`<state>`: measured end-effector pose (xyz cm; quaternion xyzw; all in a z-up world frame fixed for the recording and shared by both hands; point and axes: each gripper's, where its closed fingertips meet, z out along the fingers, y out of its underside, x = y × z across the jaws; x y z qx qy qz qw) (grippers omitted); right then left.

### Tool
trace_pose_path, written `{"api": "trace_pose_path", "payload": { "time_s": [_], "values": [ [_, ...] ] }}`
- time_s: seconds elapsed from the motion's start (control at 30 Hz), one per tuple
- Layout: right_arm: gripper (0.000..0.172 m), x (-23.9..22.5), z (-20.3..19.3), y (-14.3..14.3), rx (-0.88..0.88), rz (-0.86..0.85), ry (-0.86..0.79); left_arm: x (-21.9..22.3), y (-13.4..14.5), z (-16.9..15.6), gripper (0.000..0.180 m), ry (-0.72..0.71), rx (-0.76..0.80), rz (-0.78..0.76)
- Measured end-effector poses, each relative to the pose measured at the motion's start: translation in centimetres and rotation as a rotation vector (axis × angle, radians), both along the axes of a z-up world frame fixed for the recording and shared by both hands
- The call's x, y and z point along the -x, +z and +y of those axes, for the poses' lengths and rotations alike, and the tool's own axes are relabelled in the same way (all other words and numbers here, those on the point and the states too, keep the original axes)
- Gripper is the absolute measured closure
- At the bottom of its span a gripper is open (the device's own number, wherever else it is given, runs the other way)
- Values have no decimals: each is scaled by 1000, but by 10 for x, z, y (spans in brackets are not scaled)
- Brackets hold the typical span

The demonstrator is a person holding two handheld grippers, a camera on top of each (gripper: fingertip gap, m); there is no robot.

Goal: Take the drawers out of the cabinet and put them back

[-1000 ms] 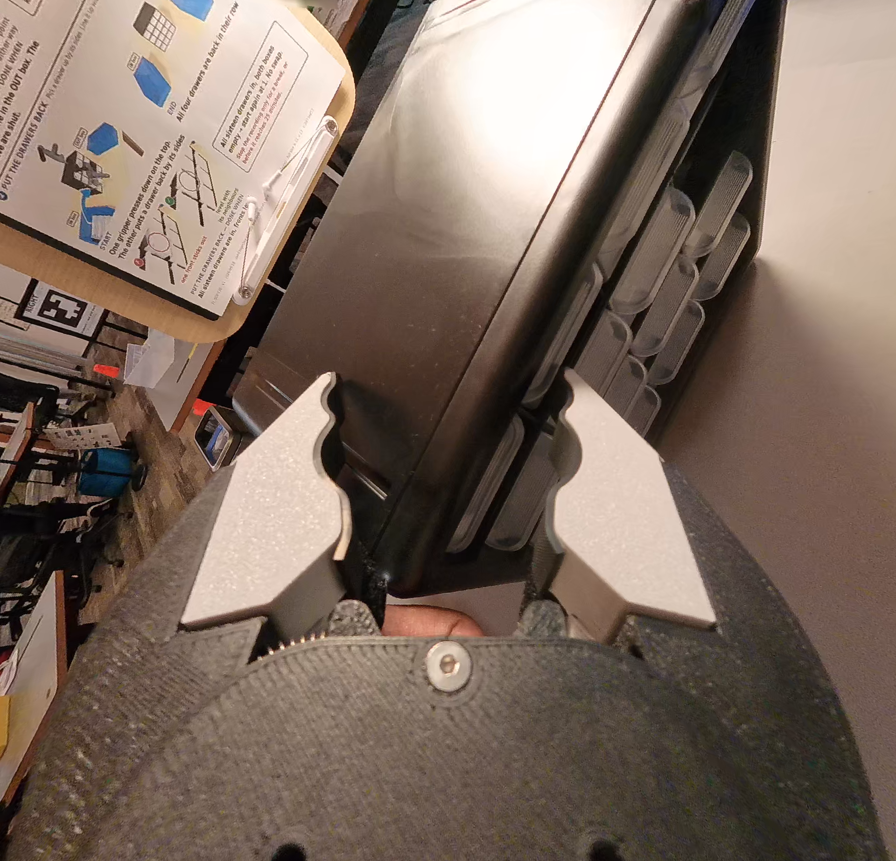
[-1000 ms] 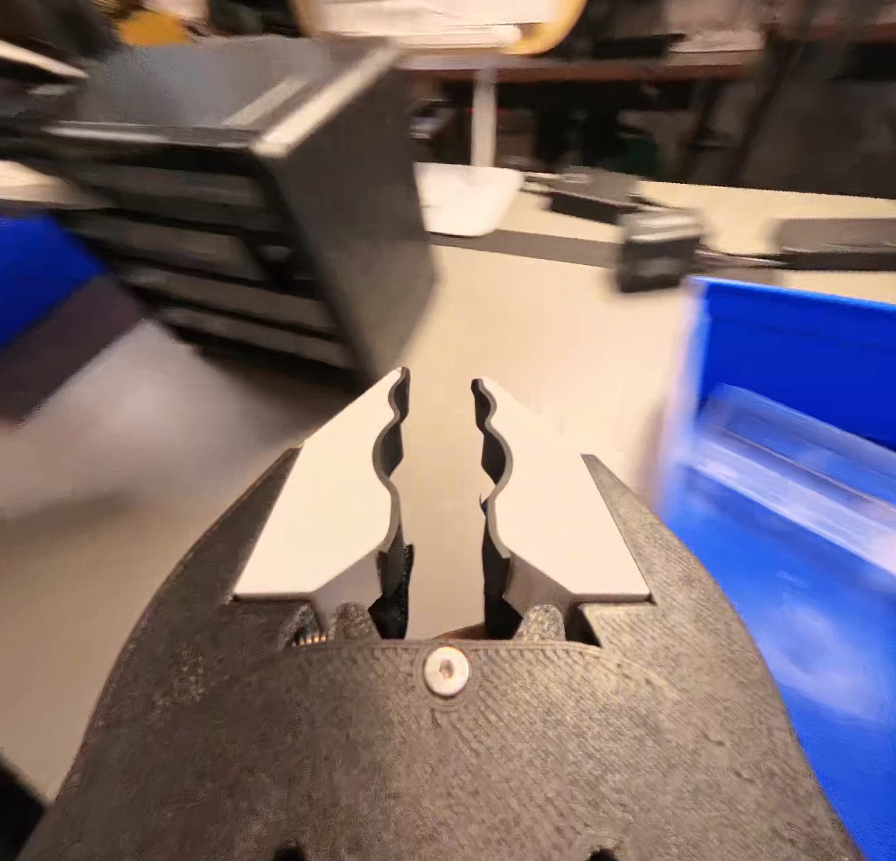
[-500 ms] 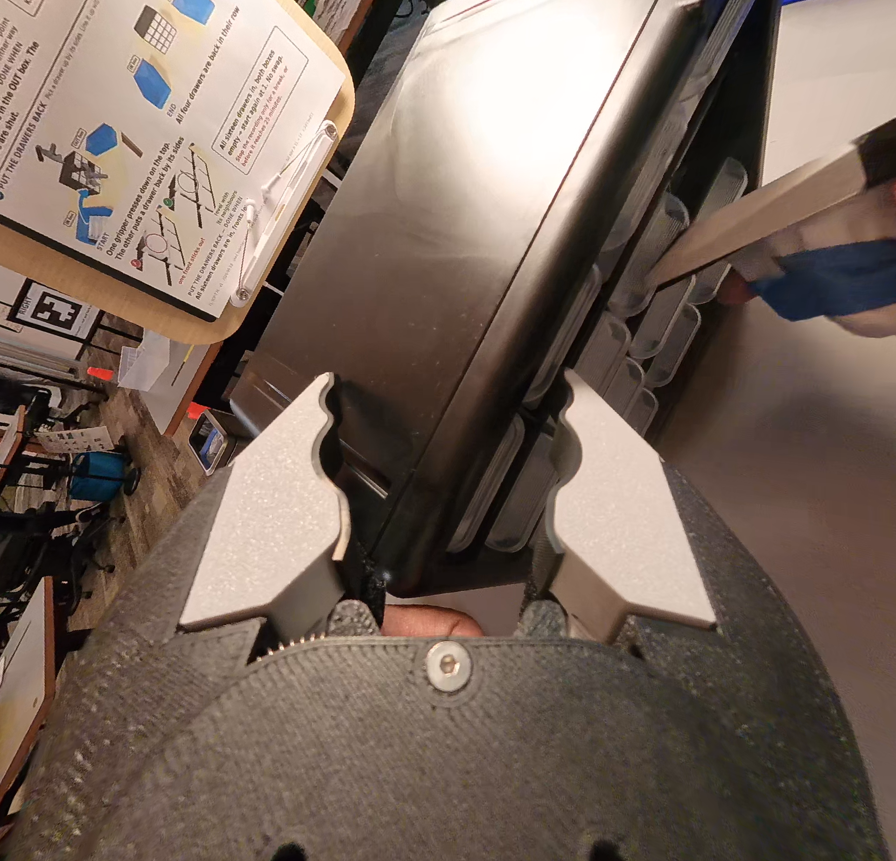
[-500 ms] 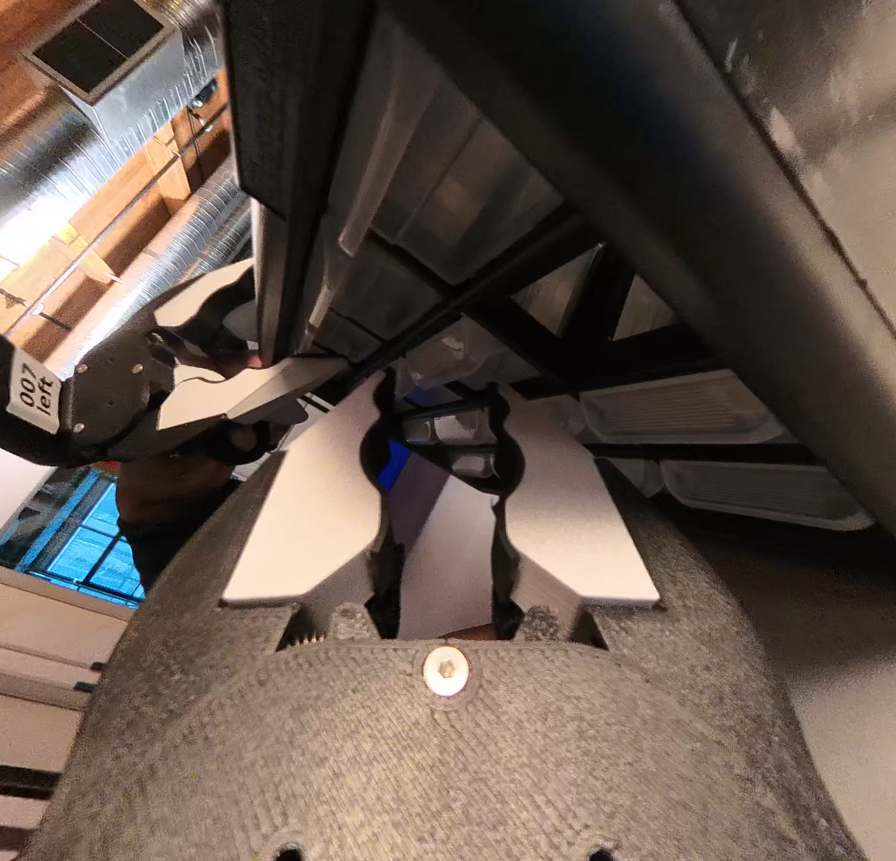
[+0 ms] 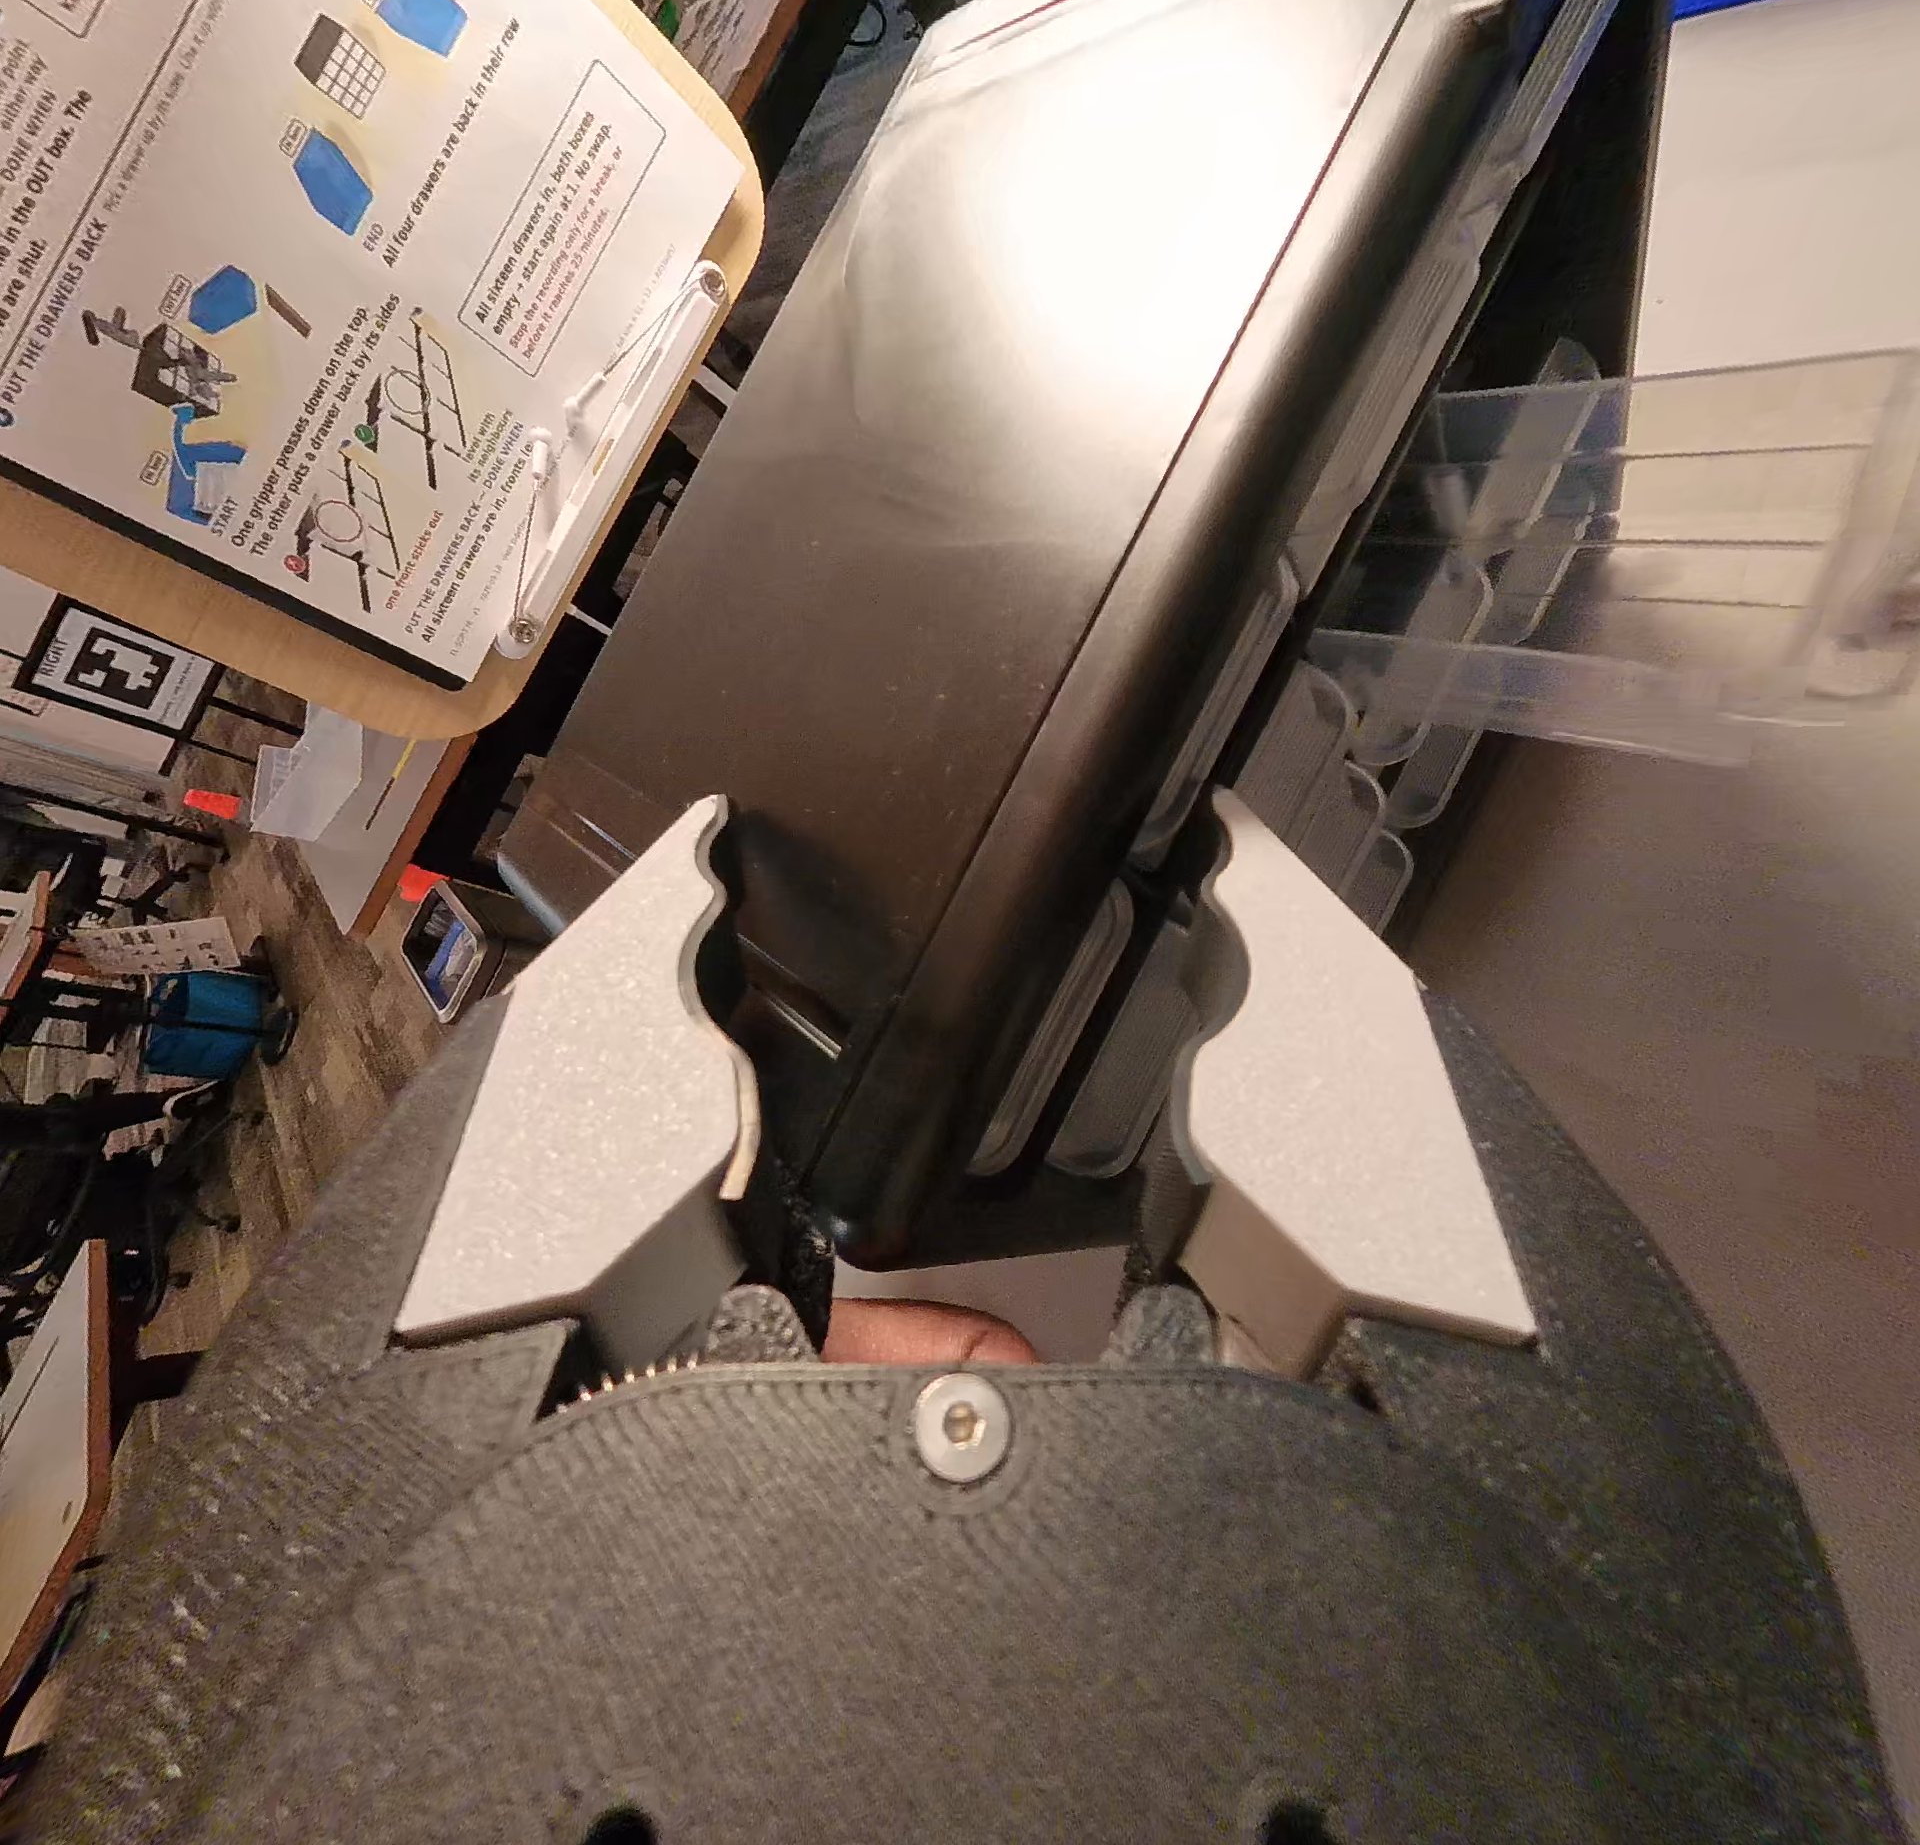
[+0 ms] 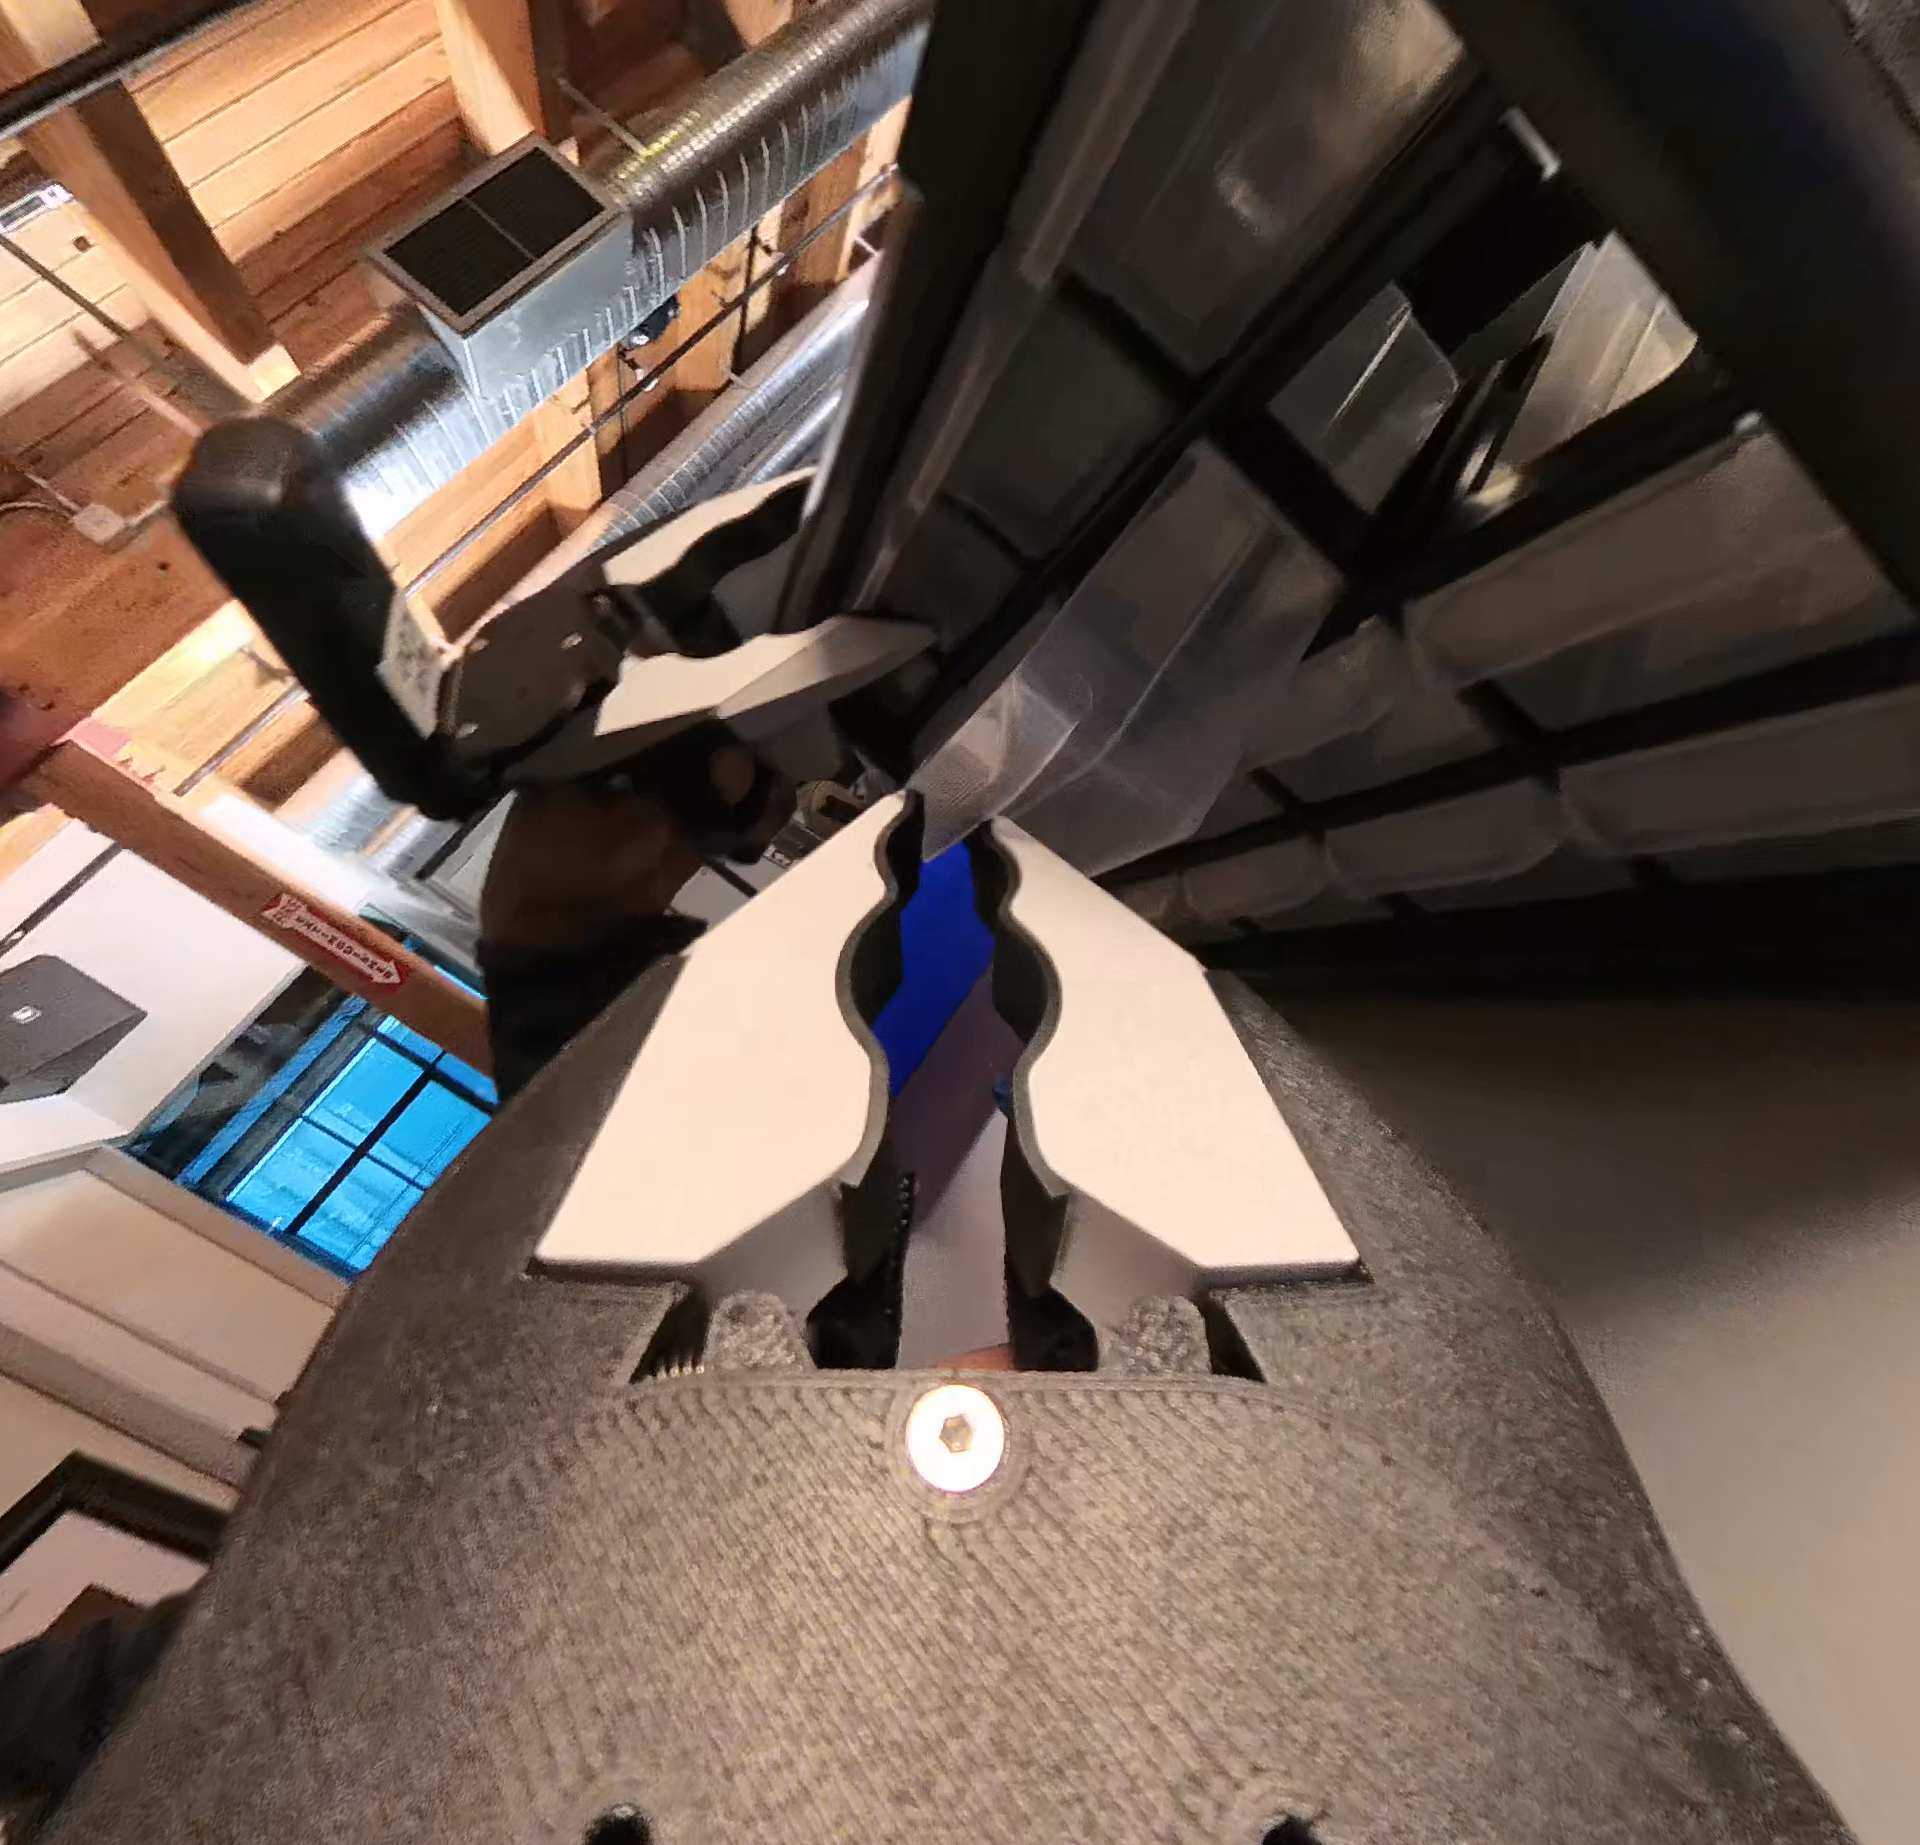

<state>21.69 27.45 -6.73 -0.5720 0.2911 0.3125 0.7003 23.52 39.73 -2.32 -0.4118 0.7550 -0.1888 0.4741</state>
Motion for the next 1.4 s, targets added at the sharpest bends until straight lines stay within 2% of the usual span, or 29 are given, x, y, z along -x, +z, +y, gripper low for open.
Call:
{"api": "trace_pose_path", "payload": {
  "time_s": [0.27,0.37,0.47,0.63,0.77,0.83,0.9,1.03,1.13,1.27,1.33,1.4],
  "values": [
    [167,41,-58,18,-80,-103,88,0,0,0,94,1,2,-1],
    [168,41,-84,23,-35,-199,55,0,0,0,94,1,3,-1],
    [168,37,-119,35,-18,-217,79,0,0,0,94,2,3,-1],
    [168,-4,-201,81,50,-434,-27,0,0,0,94,4,3,0],
    [169,-73,-277,108,70,-439,-243,0,0,0,94,7,0,2],
    [168,-102,-304,96,93,-382,-290,0,-1,0,94,9,-3,3],
    [168,-123,-321,70,88,-266,-284,0,-1,0,94,12,-9,5],
    [168,-142,-332,12,79,-71,-227,0,-1,0,94,18,-13,6],
    [167,-165,-341,-27,120,71,-251,0,-1,0,94,22,-18,6],
    [166,-197,-362,-67,309,168,-346,0,-2,0,94,25,-27,9],
    [163,-205,-370,-71,413,139,-366,0,-2,0,94,25,-32,10],
    [150,-214,-381,-81,621,45,-411,0,-2,0,94,26,-37,12]
  ]
}}
